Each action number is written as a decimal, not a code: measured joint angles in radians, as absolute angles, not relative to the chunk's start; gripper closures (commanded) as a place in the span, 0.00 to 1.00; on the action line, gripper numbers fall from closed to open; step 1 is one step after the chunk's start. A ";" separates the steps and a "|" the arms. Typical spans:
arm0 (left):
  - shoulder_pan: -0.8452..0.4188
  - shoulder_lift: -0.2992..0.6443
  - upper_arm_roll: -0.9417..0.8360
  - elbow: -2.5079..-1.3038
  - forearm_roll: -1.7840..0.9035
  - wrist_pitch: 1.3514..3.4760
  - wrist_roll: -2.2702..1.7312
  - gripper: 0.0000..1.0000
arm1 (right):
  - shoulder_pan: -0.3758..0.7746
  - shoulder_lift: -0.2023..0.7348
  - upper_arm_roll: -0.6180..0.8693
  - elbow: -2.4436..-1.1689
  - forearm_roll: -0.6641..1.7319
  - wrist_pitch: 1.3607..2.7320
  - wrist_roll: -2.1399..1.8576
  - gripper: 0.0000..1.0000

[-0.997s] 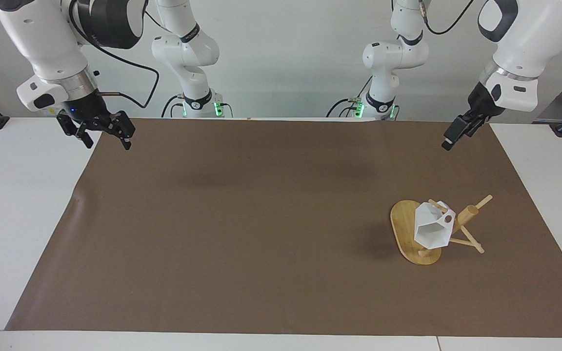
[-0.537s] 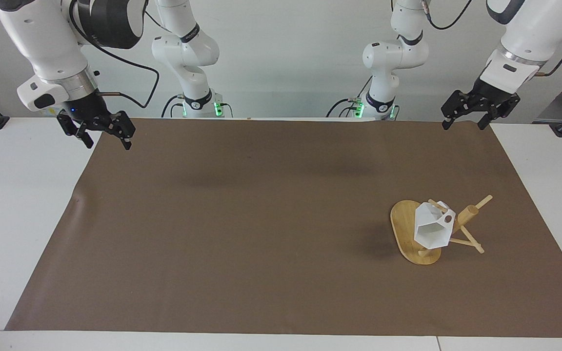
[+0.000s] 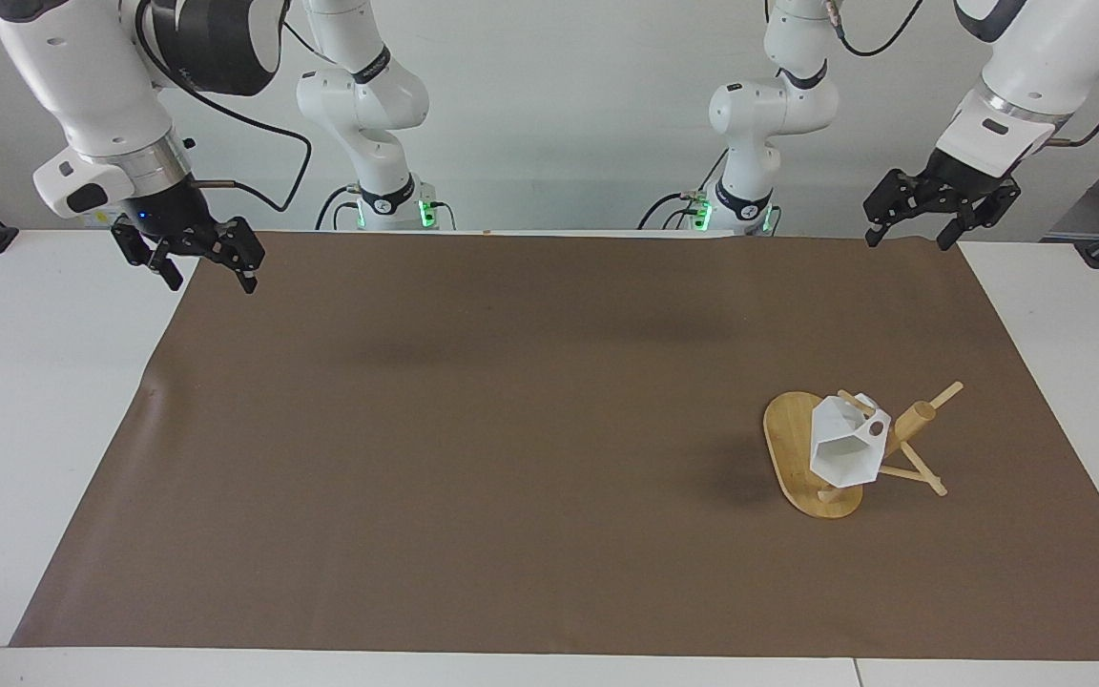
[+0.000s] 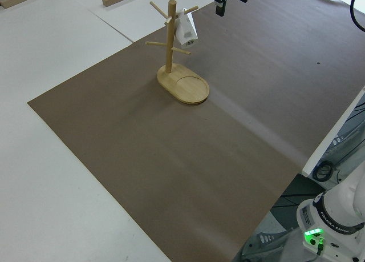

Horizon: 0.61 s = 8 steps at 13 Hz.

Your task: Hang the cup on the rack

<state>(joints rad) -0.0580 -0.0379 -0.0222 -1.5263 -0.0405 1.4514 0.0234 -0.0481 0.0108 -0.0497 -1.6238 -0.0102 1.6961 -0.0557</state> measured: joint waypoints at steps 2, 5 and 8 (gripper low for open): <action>-0.059 -0.038 -0.020 -1.523 -0.038 1.451 0.023 0.00 | -0.048 0.011 -0.050 -1.624 -0.010 1.696 -0.056 0.00; -0.059 -0.038 -0.019 -1.522 -0.037 1.451 0.025 0.00 | -0.048 0.011 -0.050 -1.624 -0.010 1.696 -0.056 0.00; -0.059 -0.038 -0.017 -1.522 -0.037 1.451 0.054 0.00 | -0.048 0.011 -0.050 -1.624 -0.010 1.696 -0.056 0.00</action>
